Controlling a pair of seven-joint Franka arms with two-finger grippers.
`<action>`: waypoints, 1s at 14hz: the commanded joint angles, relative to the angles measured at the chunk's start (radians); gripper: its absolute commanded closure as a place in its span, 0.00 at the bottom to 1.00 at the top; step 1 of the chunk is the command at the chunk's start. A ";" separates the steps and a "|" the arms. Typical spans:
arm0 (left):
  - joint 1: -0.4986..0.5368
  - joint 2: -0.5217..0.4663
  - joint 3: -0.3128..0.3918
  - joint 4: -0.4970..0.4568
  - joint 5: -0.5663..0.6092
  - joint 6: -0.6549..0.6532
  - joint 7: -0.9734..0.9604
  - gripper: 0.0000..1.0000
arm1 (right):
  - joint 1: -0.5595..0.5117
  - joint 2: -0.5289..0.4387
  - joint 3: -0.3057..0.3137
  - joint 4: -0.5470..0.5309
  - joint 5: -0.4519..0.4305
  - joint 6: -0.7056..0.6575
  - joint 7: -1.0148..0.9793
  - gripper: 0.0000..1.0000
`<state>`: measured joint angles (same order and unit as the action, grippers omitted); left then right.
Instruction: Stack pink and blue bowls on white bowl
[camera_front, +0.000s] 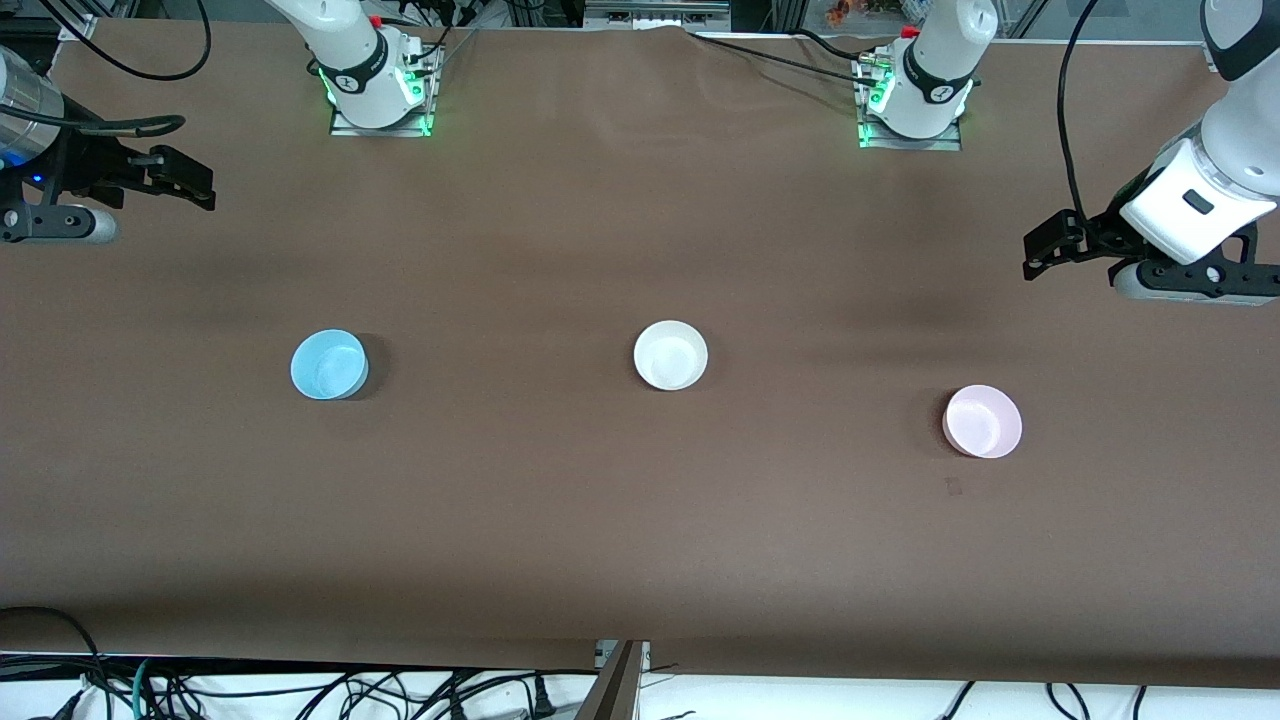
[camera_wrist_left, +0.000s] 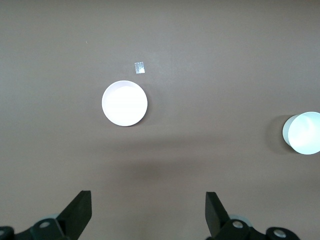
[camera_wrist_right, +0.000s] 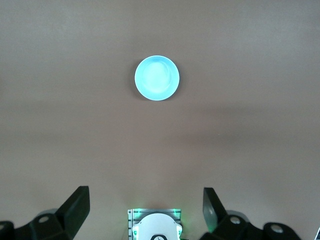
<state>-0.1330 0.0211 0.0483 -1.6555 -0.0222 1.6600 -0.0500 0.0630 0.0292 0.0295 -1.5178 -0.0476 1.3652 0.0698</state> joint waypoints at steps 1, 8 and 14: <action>0.006 0.008 0.001 0.022 -0.022 -0.013 0.047 0.00 | -0.017 -0.002 0.013 0.008 -0.009 0.000 -0.016 0.00; 0.007 0.019 0.024 -0.009 -0.016 -0.020 0.056 0.00 | -0.017 0.000 0.013 0.008 -0.009 0.002 -0.016 0.00; 0.009 0.082 0.133 -0.180 -0.022 0.225 0.154 0.00 | -0.017 0.001 0.013 0.008 -0.008 0.000 -0.019 0.00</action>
<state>-0.1270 0.0958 0.1563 -1.7637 -0.0222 1.7790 0.0555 0.0620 0.0294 0.0295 -1.5178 -0.0476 1.3653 0.0691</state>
